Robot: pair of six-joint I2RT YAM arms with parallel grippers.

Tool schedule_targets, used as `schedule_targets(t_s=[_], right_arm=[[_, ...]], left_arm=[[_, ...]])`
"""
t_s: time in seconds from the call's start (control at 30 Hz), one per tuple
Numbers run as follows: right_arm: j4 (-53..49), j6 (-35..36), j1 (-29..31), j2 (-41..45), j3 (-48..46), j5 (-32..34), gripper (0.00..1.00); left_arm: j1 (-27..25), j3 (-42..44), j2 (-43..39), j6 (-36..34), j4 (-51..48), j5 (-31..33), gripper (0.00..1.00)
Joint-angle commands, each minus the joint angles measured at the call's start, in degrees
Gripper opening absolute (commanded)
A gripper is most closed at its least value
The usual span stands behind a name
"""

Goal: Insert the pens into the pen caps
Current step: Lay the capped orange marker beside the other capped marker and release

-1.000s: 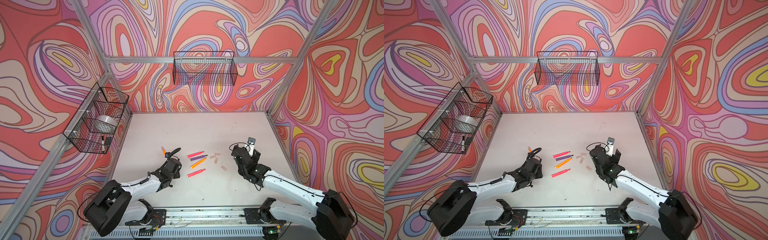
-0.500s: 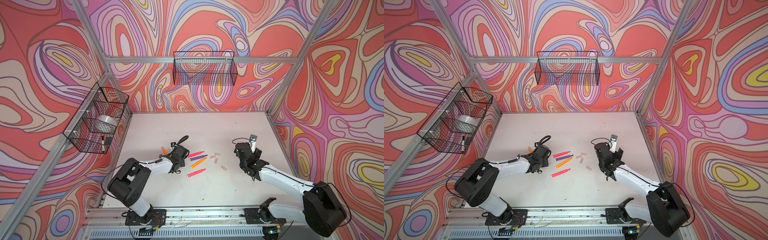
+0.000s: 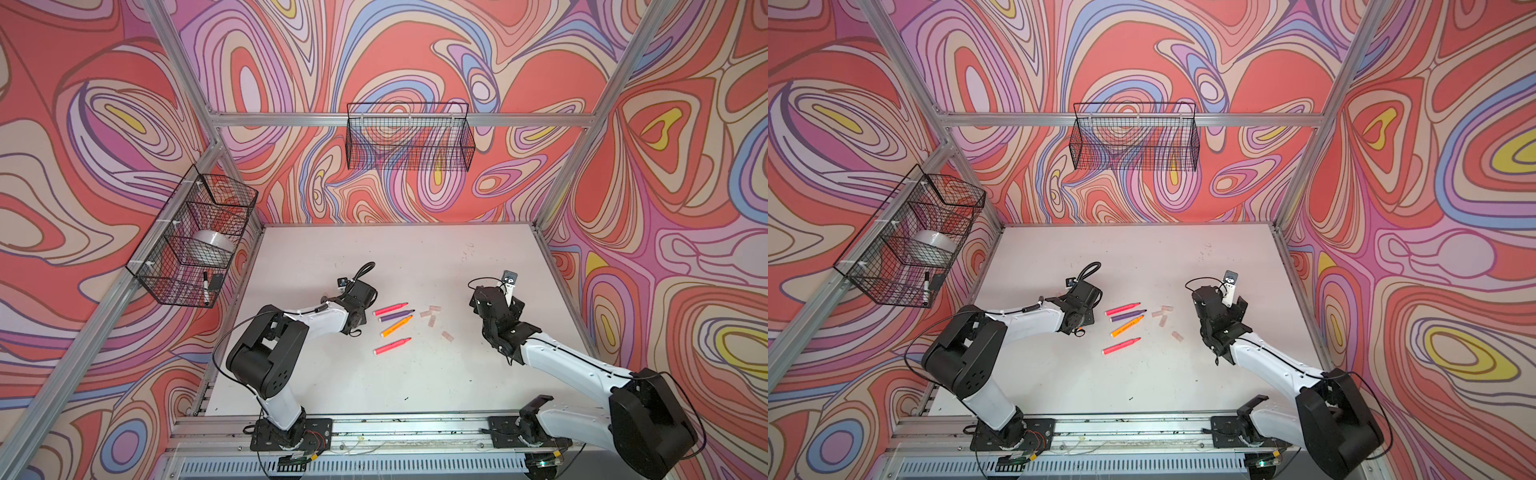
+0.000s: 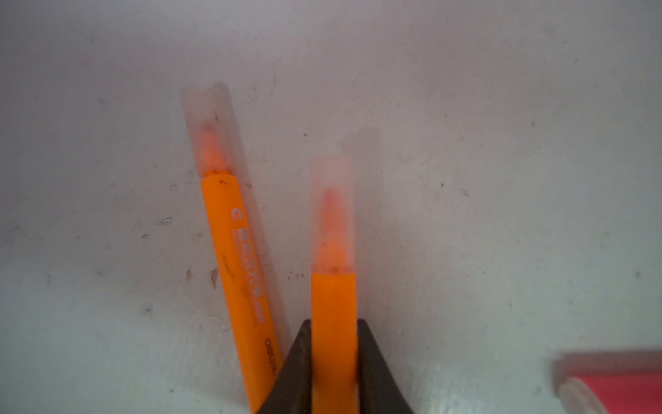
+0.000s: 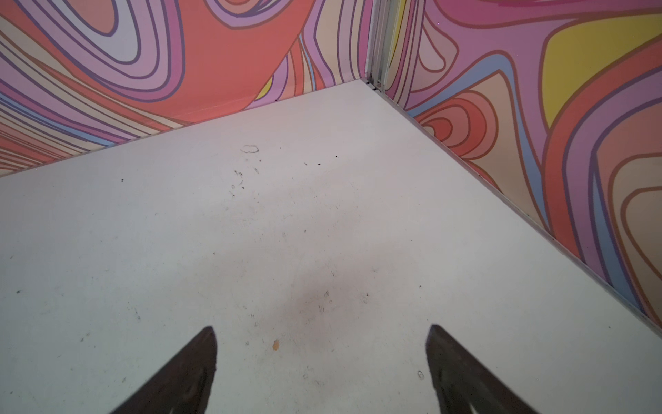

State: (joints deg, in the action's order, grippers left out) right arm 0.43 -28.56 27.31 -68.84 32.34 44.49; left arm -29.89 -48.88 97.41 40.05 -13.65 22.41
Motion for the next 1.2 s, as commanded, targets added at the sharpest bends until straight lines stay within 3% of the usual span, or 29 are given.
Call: schedule_targets(t_s=[0.0, 0.37, 0.57, 0.9, 1.17], right_arm=[[-0.1, 0.2, -0.4, 0.4, 0.3, -0.2, 0.94], [0.1, 0.3, -0.4, 0.5, 0.2, -0.4, 0.94], [0.2, 0.3, -0.4, 0.5, 0.1, -0.5, 0.94], [0.2, 0.3, -0.4, 0.8, -0.1, -0.7, 0.94], [0.2, 0.3, -0.4, 0.8, -0.1, -0.5, 0.94]], left_arm=[[0.3, 0.1, 2.5, 1.4, -4.5, -0.5, 0.28], [0.4, -1.4, 1.3, 1.1, -5.8, 0.3, 0.30], [0.7, -3.0, -0.5, 1.5, -9.7, 4.2, 0.27], [2.8, -2.8, -0.1, 2.1, -10.7, 5.3, 0.24], [4.5, -2.5, -1.8, -1.2, -8.6, 3.3, 0.22]])
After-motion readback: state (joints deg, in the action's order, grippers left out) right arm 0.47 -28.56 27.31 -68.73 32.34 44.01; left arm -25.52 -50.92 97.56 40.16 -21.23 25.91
